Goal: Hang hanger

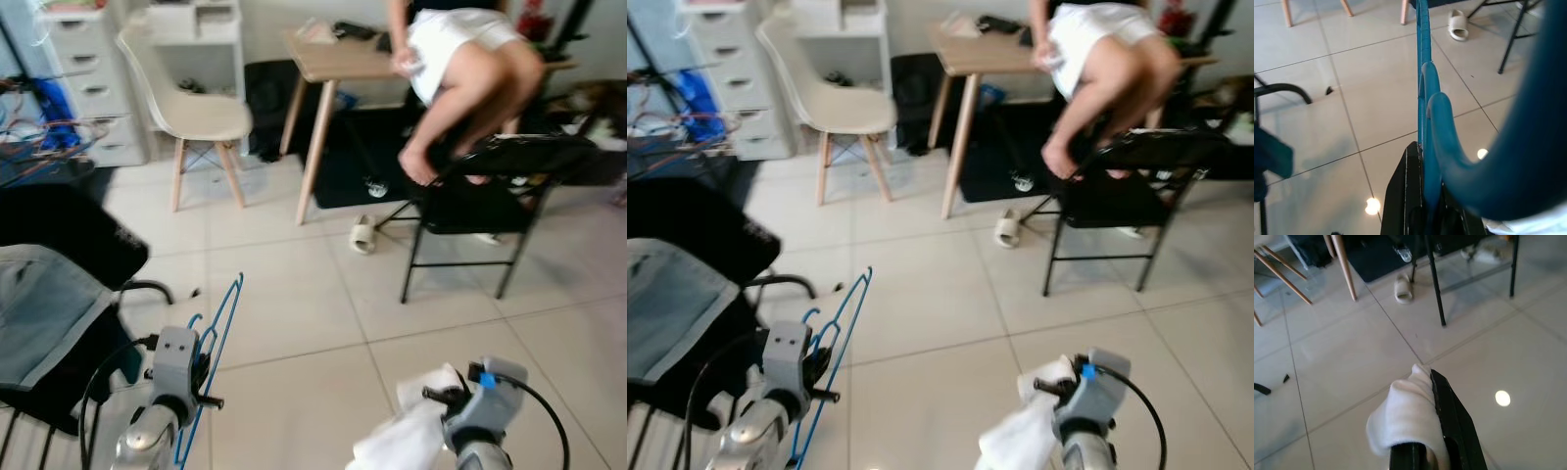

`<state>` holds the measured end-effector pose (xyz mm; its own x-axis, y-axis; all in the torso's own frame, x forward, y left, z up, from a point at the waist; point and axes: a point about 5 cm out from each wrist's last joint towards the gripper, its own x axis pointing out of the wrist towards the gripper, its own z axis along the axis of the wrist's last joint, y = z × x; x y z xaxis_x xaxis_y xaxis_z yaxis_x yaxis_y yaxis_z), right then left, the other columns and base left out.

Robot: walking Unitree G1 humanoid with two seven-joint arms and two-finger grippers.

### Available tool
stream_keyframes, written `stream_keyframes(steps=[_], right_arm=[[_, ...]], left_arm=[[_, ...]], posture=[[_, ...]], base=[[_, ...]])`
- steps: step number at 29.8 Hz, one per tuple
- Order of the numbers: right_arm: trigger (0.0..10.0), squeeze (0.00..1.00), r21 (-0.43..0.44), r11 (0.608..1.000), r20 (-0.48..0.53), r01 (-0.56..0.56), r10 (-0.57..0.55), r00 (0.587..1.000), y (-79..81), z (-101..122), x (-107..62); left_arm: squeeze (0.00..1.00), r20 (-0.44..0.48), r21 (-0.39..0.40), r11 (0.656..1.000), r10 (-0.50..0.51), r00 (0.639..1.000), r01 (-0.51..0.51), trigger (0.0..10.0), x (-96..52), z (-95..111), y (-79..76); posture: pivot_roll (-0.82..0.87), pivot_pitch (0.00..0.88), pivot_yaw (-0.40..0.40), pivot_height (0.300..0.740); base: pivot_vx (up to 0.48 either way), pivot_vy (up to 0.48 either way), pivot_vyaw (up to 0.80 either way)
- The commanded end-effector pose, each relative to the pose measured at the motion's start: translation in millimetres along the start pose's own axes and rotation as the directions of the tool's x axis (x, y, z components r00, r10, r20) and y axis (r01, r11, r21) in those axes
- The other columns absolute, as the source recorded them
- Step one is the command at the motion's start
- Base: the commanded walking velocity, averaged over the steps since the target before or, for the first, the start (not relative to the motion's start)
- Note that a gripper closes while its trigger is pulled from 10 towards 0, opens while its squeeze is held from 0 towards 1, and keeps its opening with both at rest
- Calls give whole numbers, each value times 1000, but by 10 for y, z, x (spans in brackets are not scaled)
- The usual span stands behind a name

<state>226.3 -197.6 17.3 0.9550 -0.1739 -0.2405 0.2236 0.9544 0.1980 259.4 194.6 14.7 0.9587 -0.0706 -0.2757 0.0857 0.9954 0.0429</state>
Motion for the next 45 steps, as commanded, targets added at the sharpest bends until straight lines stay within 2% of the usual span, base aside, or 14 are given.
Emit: stream_keyframes(steps=[1, 6, 7, 13, 23, 38, 45], right_arm=[[10000, 0, -11, 1000, -28, 6, -7, 1000, 6, -82, -12], [10000, 0, -11, 1000, -30, 7, -7, 1000, -30, -69, -53], [10000, 0, -12, 1000, -30, 6, -6, 1000, -43, -64, -63], [10000, 0, -12, 1000, -26, 0, -1, 1000, -49, -67, -49], [10000, 0, -14, 1000, -25, -7, 7, 1000, -58, -89, -36], [10000, 0, -12, 1000, -24, -14, 14, 1000, -68, -97, -23], [10000, 0, -11, 1000, -20, -16, 16, 1000, -72, -95, -26]], left_arm=[[0, -21, 9, 1000, -1, 1000, 1, 10000, -20, -63, -6], [0, -31, -17, 998, -67, 997, 67, 10000, -6, -62, -56], [0, -37, -40, 994, -104, 994, 102, 10000, -3, -66, -81], [0, -22, -116, 982, -151, 988, 147, 10000, -1, -67, -115], [0, -20, -121, 968, -223, 975, 219, 10000, -4, -70, -140], [0, -5, -126, 964, -235, 972, 233, 10000, -18, -44, -99], [0, 18, -139, 973, -183, 983, 184, 10000, -3, -45, -60]], posture=[[-22, 105, -7, 740], [-21, 108, -4, 740], [-16, 110, -4, 740], [-16, 109, -5, 740], [-16, 95, -2, 740], [-18, 96, 3, 740], [-23, 103, 4, 740]], base=[[0, 0, -800], [0, 0, -800], [0, 0, -800], [0, 0, -800], [0, 0, -800], [0, 0, -800], [205, 0, -800]])
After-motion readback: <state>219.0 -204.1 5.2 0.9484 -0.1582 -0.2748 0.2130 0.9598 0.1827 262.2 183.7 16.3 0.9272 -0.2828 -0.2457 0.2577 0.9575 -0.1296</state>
